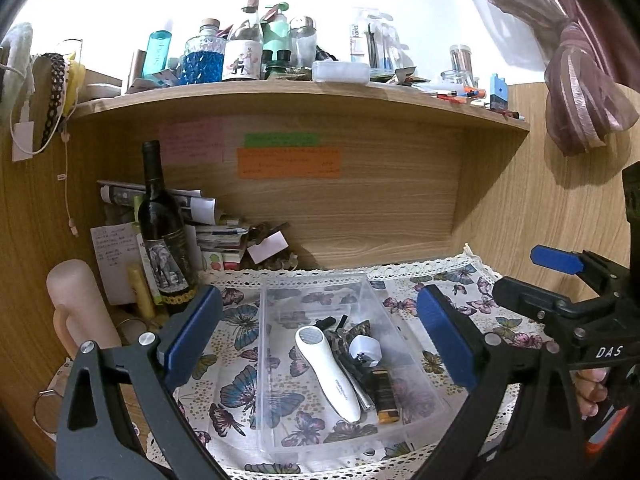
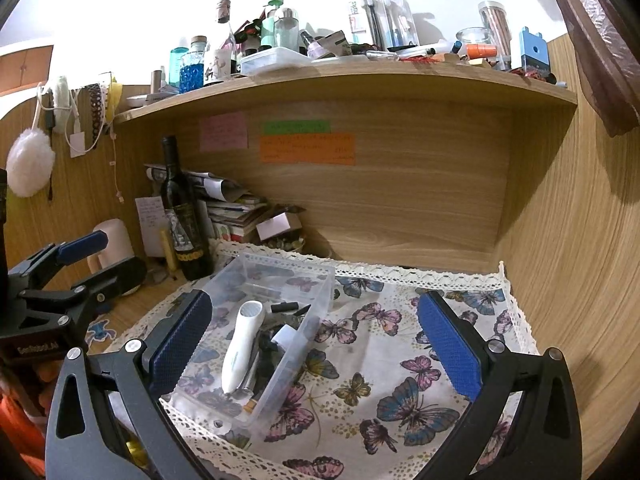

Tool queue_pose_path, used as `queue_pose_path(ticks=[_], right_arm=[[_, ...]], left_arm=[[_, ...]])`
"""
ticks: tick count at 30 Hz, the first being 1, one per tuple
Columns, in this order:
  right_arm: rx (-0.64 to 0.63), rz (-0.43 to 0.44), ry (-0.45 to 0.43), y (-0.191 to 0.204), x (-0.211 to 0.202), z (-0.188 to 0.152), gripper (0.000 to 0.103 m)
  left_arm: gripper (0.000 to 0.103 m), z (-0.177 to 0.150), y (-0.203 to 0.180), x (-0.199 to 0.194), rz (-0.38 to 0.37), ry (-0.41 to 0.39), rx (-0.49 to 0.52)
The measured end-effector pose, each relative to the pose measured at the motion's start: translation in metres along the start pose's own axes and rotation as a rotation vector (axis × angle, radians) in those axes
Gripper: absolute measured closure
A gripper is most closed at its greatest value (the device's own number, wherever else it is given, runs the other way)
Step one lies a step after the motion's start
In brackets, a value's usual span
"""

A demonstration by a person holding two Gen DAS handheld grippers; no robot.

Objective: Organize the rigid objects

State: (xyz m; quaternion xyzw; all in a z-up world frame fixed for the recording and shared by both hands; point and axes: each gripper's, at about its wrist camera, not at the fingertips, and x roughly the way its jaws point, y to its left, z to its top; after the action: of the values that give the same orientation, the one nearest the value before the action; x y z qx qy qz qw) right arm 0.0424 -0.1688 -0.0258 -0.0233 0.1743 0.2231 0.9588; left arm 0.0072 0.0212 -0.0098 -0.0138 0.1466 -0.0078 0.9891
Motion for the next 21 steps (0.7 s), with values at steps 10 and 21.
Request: queue_pose_path(ticks=[10,21], right_arm=[[0.003,-0.006,-0.002,-0.0014,0.0001,-0.001,0.0],[0.005,-0.006,-0.003,-0.0014,-0.0006,-0.0014,0.0]], left_arm=[[0.004,-0.0004,-0.0017,-0.0001,-0.009,0.003,0.003],[0.004,-0.0007,-0.0032,-0.0024,-0.013,-0.003,0.007]])
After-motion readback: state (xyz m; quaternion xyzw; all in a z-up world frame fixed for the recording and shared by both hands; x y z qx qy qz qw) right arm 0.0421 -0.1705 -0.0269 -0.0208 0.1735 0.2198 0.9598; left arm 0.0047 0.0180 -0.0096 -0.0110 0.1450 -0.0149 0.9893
